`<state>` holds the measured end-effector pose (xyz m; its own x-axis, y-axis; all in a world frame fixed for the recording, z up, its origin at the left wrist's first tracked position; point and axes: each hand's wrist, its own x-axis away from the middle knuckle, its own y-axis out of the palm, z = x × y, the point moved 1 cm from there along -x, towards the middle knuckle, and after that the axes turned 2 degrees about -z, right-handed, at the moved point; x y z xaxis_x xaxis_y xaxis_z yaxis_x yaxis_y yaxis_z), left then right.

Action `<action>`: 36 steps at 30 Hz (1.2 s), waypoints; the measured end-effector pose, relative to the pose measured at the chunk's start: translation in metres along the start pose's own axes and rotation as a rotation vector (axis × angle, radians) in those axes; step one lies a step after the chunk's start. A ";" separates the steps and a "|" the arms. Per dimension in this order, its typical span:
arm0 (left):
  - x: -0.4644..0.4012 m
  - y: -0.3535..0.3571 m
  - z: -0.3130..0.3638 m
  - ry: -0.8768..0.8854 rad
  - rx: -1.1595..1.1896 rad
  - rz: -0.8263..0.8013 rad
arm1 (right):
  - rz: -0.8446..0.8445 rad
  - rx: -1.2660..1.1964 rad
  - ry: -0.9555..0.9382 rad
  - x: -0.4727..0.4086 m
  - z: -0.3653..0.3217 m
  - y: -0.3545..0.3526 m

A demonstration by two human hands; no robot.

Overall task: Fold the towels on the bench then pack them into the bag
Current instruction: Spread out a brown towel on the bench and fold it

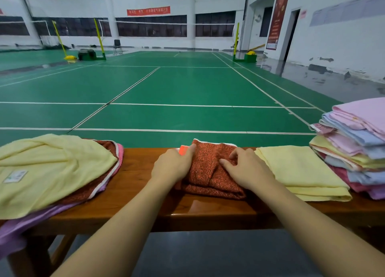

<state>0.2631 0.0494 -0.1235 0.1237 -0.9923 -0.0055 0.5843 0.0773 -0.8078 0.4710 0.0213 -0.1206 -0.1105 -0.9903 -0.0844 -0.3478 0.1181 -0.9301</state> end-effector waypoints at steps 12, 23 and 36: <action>-0.005 -0.007 0.011 0.173 -0.251 0.175 | 0.012 0.130 -0.121 0.007 0.001 0.012; -0.002 -0.013 -0.010 0.191 -0.380 0.087 | 0.014 0.193 -0.106 0.012 -0.002 0.011; 0.001 0.005 -0.004 0.008 -0.205 0.013 | 0.086 -0.259 -0.148 0.013 -0.016 0.014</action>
<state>0.2631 0.0487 -0.1302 0.1229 -0.9922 -0.0205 0.4075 0.0693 -0.9106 0.4503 0.0112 -0.1288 -0.0194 -0.9736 -0.2276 -0.5707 0.1977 -0.7970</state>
